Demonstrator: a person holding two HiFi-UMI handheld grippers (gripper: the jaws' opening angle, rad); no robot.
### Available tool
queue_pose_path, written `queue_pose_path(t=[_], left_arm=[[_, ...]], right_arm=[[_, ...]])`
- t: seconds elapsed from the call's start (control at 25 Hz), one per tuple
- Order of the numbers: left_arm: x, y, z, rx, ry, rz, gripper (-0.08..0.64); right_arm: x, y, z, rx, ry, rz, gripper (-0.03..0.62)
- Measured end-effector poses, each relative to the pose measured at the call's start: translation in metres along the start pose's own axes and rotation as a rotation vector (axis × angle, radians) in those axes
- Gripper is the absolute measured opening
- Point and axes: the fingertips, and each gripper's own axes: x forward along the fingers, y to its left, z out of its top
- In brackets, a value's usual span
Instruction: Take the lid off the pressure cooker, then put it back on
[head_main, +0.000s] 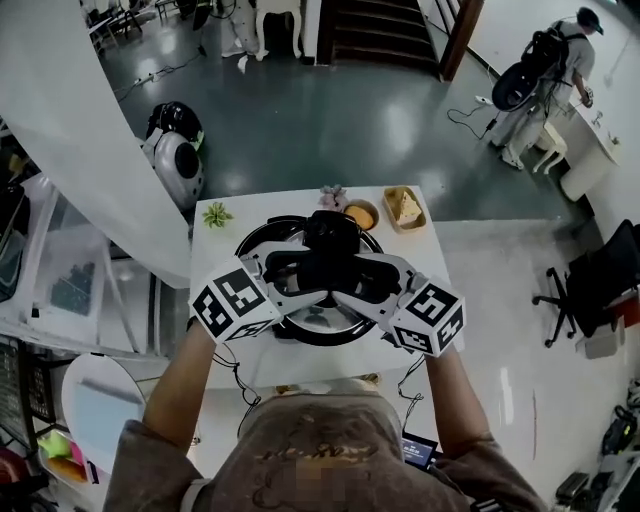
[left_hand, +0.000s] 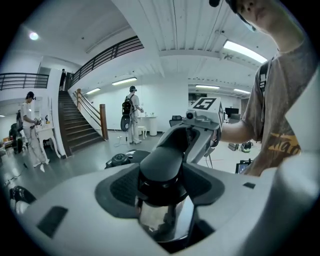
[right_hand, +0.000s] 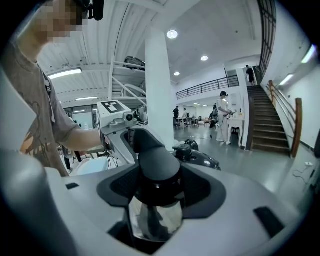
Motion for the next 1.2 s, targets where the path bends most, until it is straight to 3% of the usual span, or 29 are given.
queue_pose_path(t=[0.36,1.2], left_arm=[[-0.014,0.017,-0.019,0.036,0.027,-0.121,0.270],[-0.034,0.056,-0.046,0.068,0.023,-0.207,0.272]], right_arm=[[0.029,0.005,-0.001,0.081,-0.006,-0.104,0.258],[0.080,0.000,0.002,0.173,-0.015,-0.169,0.258]])
